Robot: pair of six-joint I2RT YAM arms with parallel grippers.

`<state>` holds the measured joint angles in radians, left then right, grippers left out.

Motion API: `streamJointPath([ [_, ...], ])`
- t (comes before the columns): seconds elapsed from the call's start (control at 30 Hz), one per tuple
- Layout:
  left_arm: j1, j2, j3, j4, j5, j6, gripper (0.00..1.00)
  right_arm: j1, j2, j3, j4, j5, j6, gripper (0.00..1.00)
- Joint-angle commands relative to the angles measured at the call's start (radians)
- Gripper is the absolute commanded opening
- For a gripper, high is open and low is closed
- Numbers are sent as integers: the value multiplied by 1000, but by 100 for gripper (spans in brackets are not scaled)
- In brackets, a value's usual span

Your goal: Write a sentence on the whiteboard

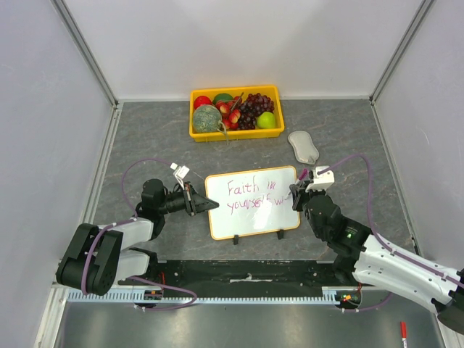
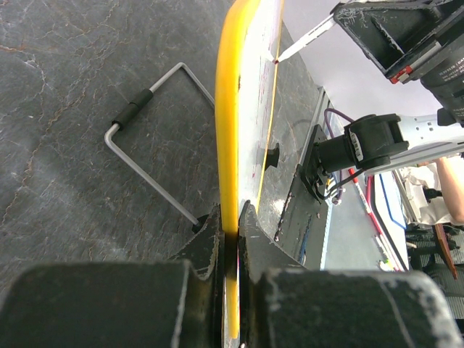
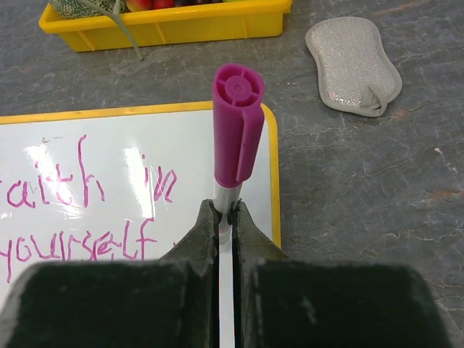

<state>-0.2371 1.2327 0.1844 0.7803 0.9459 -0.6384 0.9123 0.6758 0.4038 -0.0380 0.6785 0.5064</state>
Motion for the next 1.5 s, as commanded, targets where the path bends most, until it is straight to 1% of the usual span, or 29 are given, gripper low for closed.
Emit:
streamJointPath([
  [0.0,2,10,7,-4,-78,88,2,-4,-1,-26,4,3,29,0],
  [0.4,2,13,7,-4,-76,88,2,-4,-28,-56,-49,-34,63,0],
  [0.93,2,13,7,-4,-78,88,2,-4,-5,15,1,38,30,0],
  [1.47,2,10,6,-4,-76,88,2,-4,-19,35,9,79,24,0],
])
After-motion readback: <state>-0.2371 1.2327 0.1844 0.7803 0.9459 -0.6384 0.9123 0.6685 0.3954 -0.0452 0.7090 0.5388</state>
